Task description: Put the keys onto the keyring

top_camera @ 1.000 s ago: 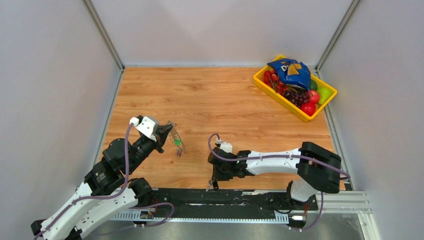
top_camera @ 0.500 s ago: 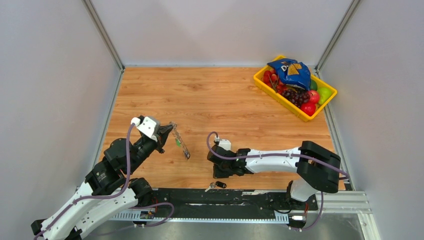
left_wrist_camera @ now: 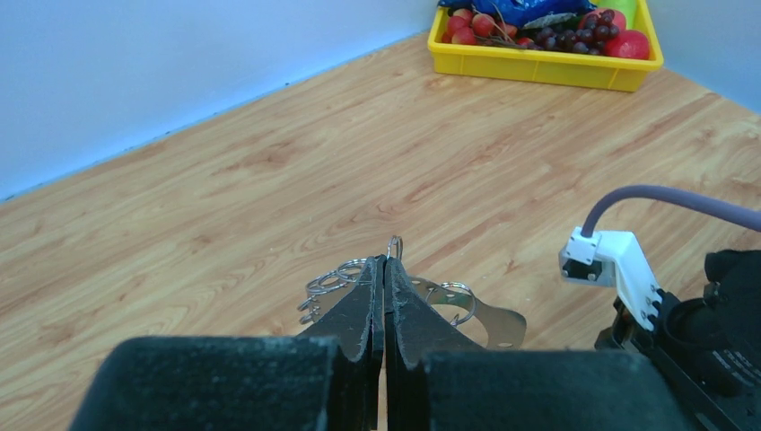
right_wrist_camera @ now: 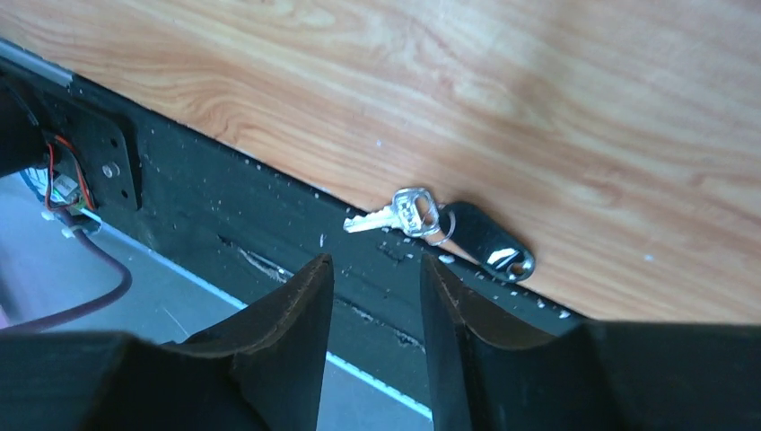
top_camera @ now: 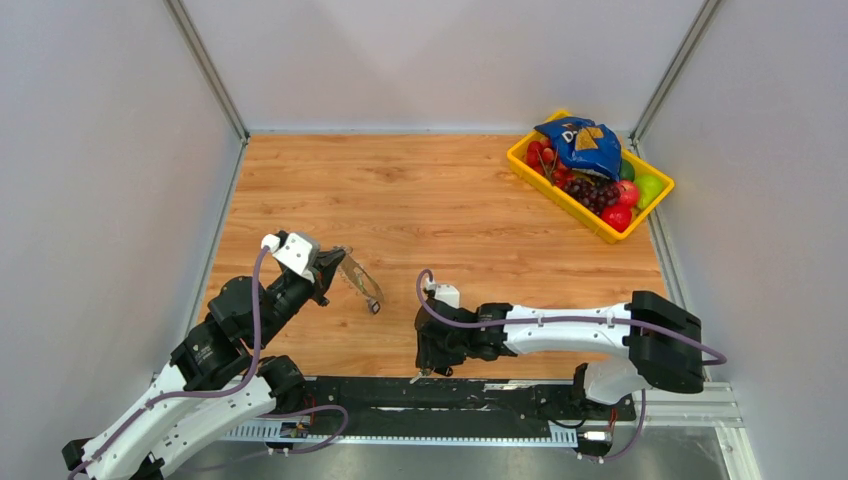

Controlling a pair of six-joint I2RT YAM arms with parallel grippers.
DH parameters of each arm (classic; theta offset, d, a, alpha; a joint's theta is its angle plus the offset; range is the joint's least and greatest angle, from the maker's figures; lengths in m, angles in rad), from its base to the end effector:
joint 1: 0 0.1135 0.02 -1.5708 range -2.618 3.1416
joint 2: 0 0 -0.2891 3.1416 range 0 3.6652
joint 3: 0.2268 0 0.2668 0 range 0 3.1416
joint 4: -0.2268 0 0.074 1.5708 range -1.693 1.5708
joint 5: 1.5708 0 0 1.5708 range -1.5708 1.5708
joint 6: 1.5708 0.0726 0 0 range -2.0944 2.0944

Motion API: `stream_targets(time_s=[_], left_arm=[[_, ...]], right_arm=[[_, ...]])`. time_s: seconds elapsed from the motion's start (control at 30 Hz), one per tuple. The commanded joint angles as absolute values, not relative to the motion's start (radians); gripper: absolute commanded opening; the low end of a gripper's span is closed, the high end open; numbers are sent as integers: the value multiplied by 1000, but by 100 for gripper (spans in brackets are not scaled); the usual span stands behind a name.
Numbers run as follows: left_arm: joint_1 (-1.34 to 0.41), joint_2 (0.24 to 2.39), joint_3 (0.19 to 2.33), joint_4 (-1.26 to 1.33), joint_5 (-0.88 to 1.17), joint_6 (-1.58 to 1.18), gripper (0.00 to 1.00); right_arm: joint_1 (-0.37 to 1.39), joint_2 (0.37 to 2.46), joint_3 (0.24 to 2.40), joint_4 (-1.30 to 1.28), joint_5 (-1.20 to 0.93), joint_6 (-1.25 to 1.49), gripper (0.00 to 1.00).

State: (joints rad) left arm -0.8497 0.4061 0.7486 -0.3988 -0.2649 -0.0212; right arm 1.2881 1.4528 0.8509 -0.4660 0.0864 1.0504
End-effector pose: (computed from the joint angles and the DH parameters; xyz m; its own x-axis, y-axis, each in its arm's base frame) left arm 0.0955 -0.0798 0.3634 -0.0488 0.0246 -0.9985 0.5514 0.8342 -0.0064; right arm 0.0910 0.2909 0.1746 -0.9415 -0.1426 -0.3052 -0.2579 0.8881 0.3806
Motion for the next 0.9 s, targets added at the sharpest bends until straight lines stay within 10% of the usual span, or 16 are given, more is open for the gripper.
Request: stream_targets(time_s=[0.0, 0.87], left_arm=[[-853, 393, 761, -328, -277, -45, 0], [-852, 365, 755, -322, -268, -58, 0]], right_arm=[[1328, 1426, 847, -476, 41, 1158, 44], [1332, 1509, 765, -349, 116, 1361, 54]])
